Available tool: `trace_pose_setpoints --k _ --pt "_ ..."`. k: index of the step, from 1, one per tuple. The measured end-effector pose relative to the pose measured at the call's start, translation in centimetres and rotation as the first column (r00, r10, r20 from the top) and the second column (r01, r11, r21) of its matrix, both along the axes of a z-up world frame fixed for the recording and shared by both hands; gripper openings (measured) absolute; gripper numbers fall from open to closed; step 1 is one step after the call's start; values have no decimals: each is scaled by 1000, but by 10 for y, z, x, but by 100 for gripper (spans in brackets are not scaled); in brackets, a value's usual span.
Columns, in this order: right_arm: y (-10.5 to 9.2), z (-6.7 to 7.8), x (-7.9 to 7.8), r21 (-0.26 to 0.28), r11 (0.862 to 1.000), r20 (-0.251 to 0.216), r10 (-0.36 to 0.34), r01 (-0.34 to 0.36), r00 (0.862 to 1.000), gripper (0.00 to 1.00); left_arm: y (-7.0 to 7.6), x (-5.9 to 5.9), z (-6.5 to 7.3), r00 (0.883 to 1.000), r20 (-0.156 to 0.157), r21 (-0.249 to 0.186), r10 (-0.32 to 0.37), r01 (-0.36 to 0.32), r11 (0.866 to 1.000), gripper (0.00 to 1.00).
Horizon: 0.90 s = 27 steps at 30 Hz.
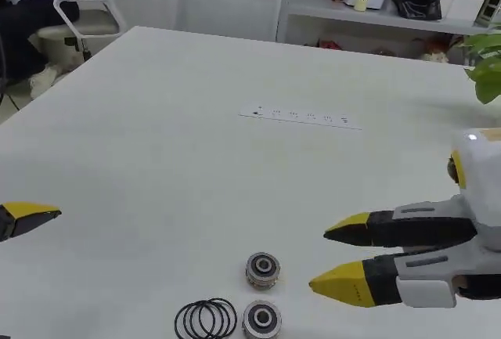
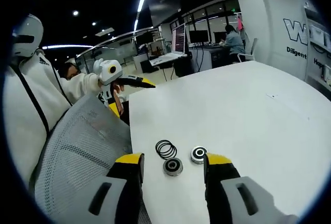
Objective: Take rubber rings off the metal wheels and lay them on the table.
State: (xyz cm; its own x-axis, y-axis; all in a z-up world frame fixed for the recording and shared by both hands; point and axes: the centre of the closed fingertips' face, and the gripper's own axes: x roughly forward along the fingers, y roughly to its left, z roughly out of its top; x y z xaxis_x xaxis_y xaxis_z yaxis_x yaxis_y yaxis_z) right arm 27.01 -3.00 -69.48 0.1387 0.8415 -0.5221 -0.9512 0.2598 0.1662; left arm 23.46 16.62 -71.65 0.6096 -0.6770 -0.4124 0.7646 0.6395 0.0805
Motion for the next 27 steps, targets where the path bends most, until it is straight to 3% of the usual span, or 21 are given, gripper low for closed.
trace_pose_setpoints --k 14,19,27 --pt "-30 -4 -11 -19 999 16 -46 47 999 59 1 -2 -1 1000 1 -20 20 -20 1000 96" --pt "-43 -7 -5 4 993 30 -114 114 993 67 2 -2 -2 1000 0 -30 29 -29 999 97" --pt "-64 -18 -2 55 975 -12 -217 217 976 81 6 -3 -4 999 1 -42 50 -50 998 97"
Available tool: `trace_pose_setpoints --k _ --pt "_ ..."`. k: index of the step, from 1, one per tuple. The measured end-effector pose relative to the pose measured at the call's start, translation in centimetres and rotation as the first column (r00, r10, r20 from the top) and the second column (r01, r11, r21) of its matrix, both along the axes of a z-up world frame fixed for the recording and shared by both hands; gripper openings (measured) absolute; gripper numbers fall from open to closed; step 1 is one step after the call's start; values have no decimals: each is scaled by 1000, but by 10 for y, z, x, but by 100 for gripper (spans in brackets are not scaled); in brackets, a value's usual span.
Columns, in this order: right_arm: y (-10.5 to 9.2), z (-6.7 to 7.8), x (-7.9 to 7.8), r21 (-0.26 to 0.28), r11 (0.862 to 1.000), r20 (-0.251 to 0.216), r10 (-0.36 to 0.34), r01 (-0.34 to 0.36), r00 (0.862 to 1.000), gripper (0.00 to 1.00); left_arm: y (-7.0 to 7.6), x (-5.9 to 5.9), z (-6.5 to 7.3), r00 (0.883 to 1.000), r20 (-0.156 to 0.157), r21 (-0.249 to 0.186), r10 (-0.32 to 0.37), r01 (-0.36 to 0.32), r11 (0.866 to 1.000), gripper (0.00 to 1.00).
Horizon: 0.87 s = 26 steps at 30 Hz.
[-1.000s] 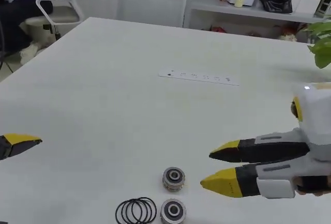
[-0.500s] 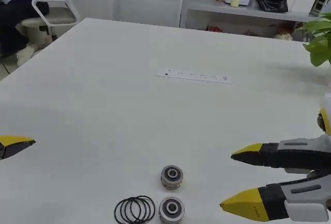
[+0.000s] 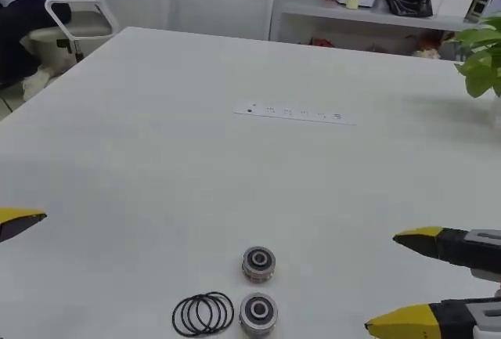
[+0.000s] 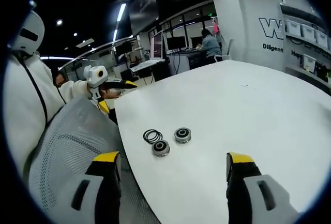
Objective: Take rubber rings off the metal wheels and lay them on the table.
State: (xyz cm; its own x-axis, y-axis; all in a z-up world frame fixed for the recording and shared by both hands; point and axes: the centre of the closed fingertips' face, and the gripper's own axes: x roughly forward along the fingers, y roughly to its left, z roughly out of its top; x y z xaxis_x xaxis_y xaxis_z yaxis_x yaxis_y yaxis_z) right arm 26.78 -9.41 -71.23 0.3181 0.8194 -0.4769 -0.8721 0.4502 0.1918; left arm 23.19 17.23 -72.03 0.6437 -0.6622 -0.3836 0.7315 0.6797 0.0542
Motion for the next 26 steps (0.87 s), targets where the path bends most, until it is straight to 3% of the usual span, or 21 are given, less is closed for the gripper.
trace_pose_setpoints --k 10,21,26 --pt "-18 -18 -4 36 996 -31 -80 81 996 94 1 -2 -7 1000 -17 -9 12 -13 1000 97" --pt "-22 -37 -10 22 995 -54 -94 95 994 100 0 -3 -10 999 -26 -15 18 -19 1000 98" --pt "-26 -48 -12 -8 995 -69 -98 97 993 100 -1 -4 -10 999 -30 -20 21 -21 1000 98"
